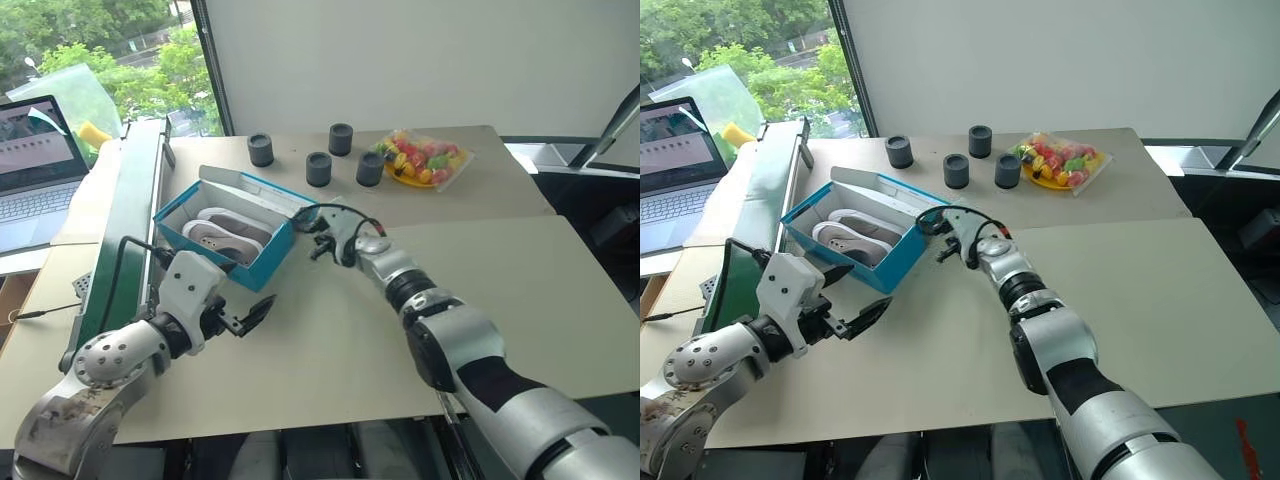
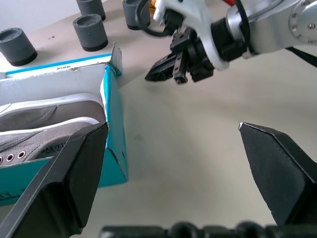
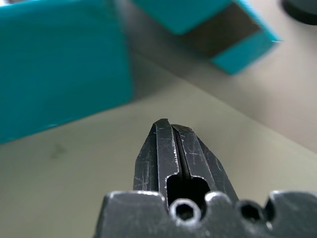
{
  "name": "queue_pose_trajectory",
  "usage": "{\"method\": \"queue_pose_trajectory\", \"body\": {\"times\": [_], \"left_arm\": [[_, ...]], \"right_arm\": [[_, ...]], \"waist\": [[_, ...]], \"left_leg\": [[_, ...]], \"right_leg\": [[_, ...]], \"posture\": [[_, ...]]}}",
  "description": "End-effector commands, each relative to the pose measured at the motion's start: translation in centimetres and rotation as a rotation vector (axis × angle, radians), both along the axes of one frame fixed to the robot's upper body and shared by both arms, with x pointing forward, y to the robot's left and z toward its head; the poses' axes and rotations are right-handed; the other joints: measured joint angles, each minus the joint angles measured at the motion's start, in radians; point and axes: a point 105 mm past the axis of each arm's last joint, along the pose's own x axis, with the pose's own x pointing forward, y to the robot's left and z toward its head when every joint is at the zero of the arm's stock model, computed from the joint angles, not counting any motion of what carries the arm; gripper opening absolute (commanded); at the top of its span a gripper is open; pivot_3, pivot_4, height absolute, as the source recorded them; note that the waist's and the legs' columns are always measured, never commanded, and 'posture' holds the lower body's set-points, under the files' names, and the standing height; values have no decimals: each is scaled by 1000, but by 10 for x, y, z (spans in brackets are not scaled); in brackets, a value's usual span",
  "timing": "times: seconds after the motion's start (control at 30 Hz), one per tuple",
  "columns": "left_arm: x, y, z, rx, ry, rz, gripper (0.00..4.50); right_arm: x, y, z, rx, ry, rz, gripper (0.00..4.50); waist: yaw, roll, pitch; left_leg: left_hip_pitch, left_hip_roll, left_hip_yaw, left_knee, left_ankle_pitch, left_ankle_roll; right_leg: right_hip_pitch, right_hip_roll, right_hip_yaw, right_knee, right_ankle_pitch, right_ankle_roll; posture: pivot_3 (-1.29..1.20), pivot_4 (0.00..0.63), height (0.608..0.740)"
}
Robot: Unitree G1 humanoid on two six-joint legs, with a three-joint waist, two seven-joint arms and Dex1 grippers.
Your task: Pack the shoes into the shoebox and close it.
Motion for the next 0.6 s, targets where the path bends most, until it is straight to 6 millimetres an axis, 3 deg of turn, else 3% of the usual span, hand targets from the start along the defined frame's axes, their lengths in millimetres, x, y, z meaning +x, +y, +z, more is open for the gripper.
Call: {"method": "queue_pose_trajectory", "body": {"times": [0.03, 0.2, 0.27, 0.43, 0.6], "left_arm": [[-6, 1, 11, 16, -44, 5, 4500], [-12, 8, 14, 29, -45, 38, 4500], [-15, 12, 15, 32, -40, 57, 4500], [-16, 14, 15, 32, -36, 70, 4500], [-14, 11, 15, 18, -37, 68, 4500]], "right_arm": [[2, 24, 31, 5, -112, 50, 69], [-6, 45, 32, -26, -129, 101, 69], [-14, 62, 37, 21, -117, 159, 69], [-48, 112, 45, 192, -26, 341, 69], [-81, 147, 41, 261, 32, 475, 69]], "waist": [[1, 0, 0], [3, 0, 0], [2, 0, 0], [1, 0, 0], [-2, 0, 0]], "left_leg": [[0, 0, 0, 0, 0, 0], [0, 0, -5, 0, 0, 0], [0, 0, -6, 0, 0, 0], [0, 0, -6, 0, 0, 0], [1, 0, -6, 0, 0, 0]], "right_leg": [[0, 0, 0, 0, 0, 0], [0, 0, -1, 0, 0, 0], [0, 0, -1, 0, 0, 0], [0, 0, -1, 0, 0, 0], [0, 0, -1, 0, 0, 0]], "posture": [[0, 150, 728], [0, 150, 728], [0, 150, 728], [0, 150, 728], [0, 150, 728]]}}
